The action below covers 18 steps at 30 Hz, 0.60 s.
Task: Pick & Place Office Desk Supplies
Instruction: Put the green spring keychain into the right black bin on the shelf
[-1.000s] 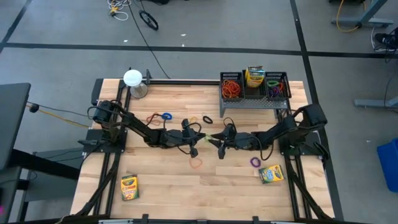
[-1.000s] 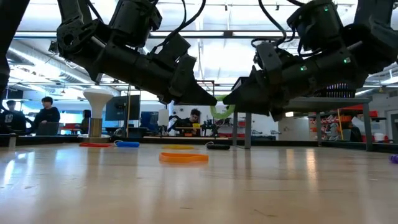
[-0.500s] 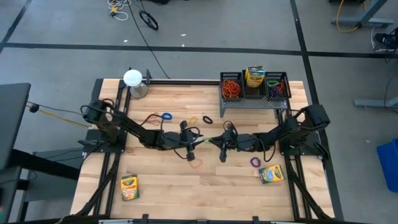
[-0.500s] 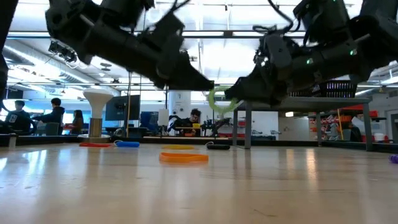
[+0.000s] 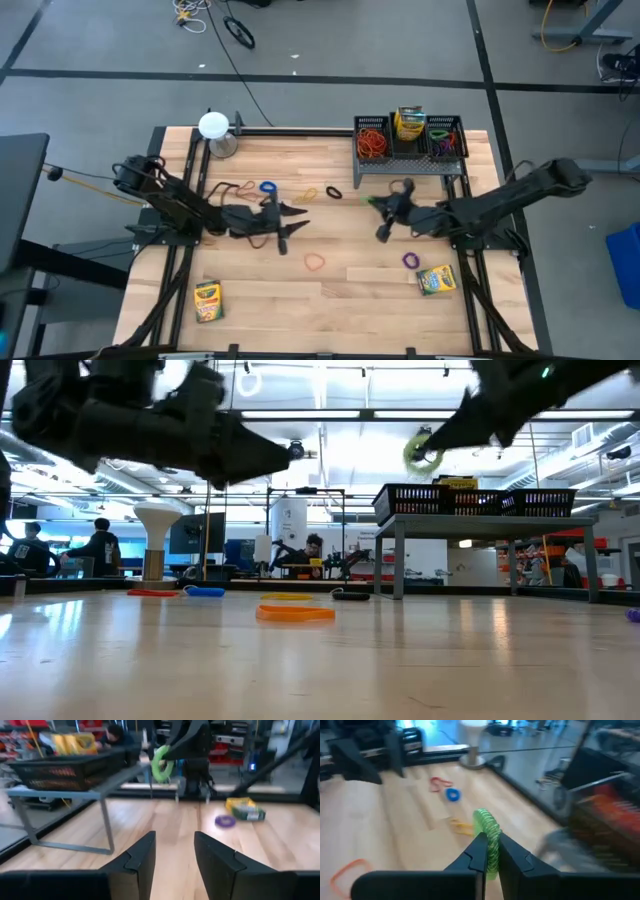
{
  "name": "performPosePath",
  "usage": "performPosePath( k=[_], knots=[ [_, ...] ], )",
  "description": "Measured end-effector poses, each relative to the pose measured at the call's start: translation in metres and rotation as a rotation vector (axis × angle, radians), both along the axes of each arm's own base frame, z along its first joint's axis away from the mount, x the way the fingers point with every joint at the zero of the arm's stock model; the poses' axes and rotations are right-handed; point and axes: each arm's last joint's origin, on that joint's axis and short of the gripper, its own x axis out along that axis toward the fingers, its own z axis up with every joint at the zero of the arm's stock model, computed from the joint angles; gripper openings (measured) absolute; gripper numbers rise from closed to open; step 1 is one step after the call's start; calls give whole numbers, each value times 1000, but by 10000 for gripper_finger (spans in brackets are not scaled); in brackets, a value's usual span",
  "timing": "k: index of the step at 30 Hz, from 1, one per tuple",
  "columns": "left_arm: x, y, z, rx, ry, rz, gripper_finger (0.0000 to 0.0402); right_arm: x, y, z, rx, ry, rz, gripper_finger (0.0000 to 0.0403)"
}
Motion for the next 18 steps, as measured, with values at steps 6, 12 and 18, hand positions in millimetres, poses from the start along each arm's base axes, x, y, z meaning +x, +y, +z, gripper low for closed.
performPosePath(
  k=[6,12,18],
  knots=[
    [-23,7,-3,-22,-114,42,136,-37,-12,59,-41,65,-155,30],
    [-26,8,-3,-27,-128,74,135,-69,-39,94,-66,167,-408,31],
    [-26,8,-2,-47,-144,71,135,-83,-74,88,-55,320,-650,31]
  ],
)
